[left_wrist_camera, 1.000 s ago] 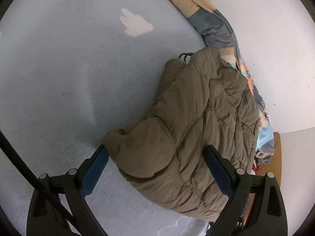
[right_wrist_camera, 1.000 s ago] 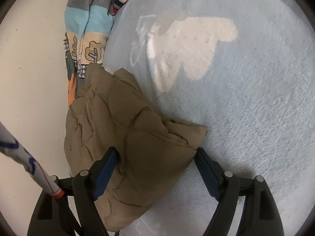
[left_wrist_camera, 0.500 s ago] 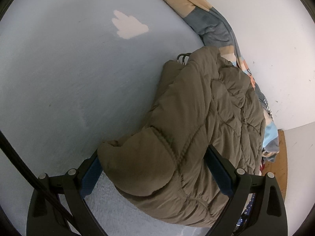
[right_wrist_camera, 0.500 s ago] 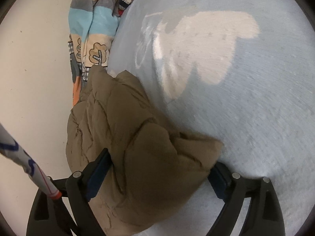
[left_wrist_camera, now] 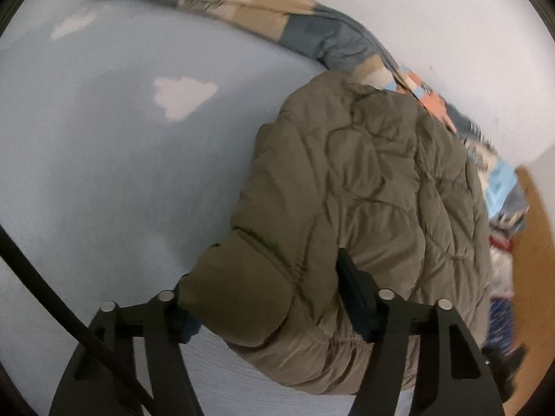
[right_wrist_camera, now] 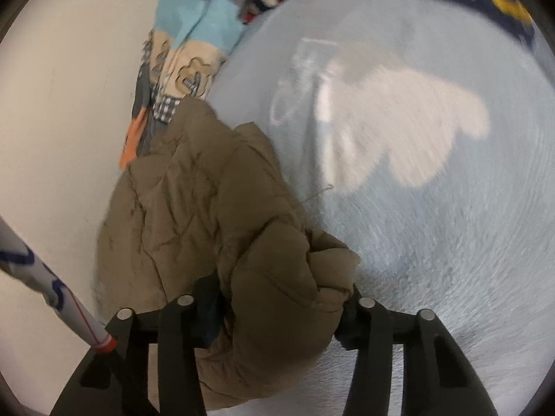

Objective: Fold large clothes

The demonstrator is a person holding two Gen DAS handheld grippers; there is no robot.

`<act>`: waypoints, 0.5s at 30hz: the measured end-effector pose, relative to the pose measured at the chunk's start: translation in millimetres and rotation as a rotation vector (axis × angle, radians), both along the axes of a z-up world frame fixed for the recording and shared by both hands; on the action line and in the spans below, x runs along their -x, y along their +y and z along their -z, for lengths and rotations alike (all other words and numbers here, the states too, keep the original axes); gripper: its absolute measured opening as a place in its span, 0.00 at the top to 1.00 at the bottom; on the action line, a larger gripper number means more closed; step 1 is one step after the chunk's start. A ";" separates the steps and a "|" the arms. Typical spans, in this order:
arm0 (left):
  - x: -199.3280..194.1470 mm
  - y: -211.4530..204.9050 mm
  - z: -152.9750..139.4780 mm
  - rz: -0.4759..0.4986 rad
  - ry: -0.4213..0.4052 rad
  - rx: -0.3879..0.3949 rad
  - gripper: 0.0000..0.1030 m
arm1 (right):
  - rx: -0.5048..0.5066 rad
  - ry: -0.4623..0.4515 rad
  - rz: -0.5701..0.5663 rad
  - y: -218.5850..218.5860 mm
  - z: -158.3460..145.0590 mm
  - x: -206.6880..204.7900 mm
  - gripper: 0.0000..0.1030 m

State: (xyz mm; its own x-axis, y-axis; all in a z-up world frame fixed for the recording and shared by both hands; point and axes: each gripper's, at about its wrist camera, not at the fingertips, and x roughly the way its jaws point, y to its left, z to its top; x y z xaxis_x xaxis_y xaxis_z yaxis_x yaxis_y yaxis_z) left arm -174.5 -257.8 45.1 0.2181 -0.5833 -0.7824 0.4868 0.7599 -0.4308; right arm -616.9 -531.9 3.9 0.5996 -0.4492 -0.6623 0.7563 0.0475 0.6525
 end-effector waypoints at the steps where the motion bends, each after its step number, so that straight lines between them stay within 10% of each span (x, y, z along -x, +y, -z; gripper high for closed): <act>1: 3.5 -3.1 -3.5 0.014 -0.036 -0.024 0.41 | 0.032 0.062 -0.020 1.5 -6.5 -6.9 0.52; 9: 28.7 -22.5 -23.1 0.081 -0.280 -0.171 0.48 | 0.261 0.432 -0.136 18.5 -39.0 -48.2 0.59; 15: 28.6 -28.0 -27.1 0.085 -0.311 -0.186 0.49 | 0.410 0.634 -0.195 33.3 -52.8 -70.5 0.62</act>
State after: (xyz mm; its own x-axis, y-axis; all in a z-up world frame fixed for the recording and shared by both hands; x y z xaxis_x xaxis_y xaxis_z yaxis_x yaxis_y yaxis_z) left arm -203.1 -285.9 72.2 0.4193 -0.4637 -0.7805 0.6373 0.7626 -0.1107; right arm -546.4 -498.6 56.7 0.2550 -0.6574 -0.7090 0.9322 0.3619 -0.0003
